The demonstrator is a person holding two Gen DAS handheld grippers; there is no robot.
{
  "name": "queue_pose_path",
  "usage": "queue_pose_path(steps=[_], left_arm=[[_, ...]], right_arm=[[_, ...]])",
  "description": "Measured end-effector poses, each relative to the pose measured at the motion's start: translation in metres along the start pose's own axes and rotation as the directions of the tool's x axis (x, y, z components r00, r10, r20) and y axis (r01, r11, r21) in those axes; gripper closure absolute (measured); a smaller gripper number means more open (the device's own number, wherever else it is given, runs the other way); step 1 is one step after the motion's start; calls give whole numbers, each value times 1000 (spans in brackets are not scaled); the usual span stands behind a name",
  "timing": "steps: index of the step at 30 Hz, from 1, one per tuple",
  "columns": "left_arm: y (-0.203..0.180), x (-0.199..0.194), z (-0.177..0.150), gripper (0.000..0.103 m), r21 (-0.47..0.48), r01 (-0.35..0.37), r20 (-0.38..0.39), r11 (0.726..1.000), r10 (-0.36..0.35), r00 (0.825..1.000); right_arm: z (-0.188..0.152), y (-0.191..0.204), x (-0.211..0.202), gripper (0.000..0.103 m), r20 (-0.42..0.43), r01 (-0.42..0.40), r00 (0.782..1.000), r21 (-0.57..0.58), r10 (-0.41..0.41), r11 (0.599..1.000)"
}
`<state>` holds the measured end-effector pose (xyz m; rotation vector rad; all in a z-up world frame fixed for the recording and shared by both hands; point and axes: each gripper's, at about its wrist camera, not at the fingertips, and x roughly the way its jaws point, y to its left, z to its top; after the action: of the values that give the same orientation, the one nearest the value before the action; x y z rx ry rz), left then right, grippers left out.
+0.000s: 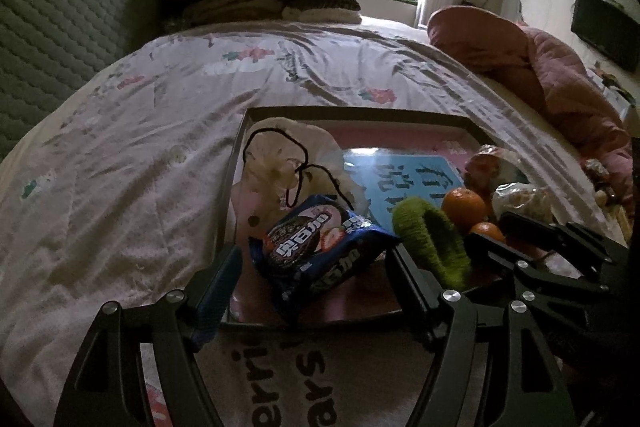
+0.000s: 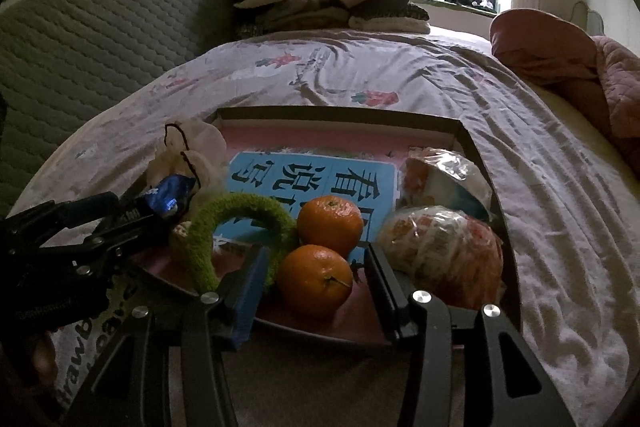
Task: Organize objects
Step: 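Lower and open the left tool on the snack bag while the right tool releases the orange, then withdraw both open tools up and away from the tray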
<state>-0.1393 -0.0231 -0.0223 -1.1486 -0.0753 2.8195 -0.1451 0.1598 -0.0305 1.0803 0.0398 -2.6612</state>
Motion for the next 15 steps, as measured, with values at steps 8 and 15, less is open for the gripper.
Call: queue_pose_path(steps=[8, 15], left_arm=[[-2, -13, 1, 27, -5, 10, 32, 1000, -10, 999], [-7, -22, 1, 27, 3, 12, 50, 1000, -12, 999]], right_arm=[[3, -1, -7, 45, 18, 7, 1000, 5, -7, 1000], [5, -3, -13, 43, 37, 7, 999, 13, -8, 1000]])
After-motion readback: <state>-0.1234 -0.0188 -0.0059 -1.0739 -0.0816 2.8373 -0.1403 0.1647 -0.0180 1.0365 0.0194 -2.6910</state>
